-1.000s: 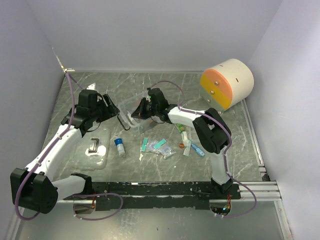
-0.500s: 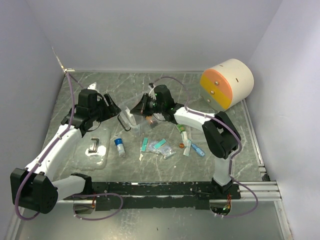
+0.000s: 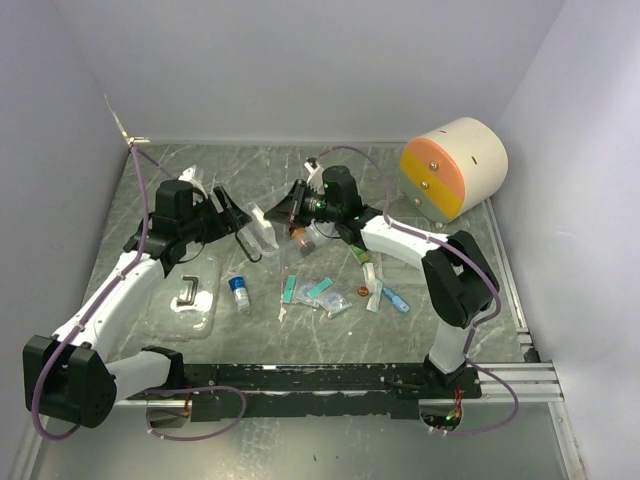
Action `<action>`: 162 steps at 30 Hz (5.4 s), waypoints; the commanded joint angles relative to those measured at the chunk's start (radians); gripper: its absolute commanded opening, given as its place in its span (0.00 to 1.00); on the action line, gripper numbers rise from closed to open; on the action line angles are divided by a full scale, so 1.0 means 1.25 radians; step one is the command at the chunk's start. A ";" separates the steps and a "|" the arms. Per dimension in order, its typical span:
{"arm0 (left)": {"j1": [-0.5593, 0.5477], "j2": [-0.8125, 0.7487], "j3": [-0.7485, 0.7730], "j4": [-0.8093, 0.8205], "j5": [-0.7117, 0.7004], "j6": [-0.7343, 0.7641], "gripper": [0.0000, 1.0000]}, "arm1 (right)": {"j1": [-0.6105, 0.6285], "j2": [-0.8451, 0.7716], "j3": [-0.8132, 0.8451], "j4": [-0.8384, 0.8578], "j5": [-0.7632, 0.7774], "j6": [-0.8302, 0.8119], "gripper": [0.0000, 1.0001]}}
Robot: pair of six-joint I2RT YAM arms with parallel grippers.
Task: Organize the medicine kit
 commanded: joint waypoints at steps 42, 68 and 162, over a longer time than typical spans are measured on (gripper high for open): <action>0.030 -0.051 0.010 -0.046 -0.126 -0.009 0.78 | 0.126 0.340 0.469 -0.568 0.483 -0.540 0.32; 0.033 -0.046 0.019 -0.050 -0.111 0.001 0.77 | 0.137 0.291 0.518 -0.655 0.400 -0.549 0.32; -0.186 -0.050 0.068 0.150 0.229 -0.060 0.84 | 0.111 -0.502 -0.232 -0.376 0.469 -0.297 0.13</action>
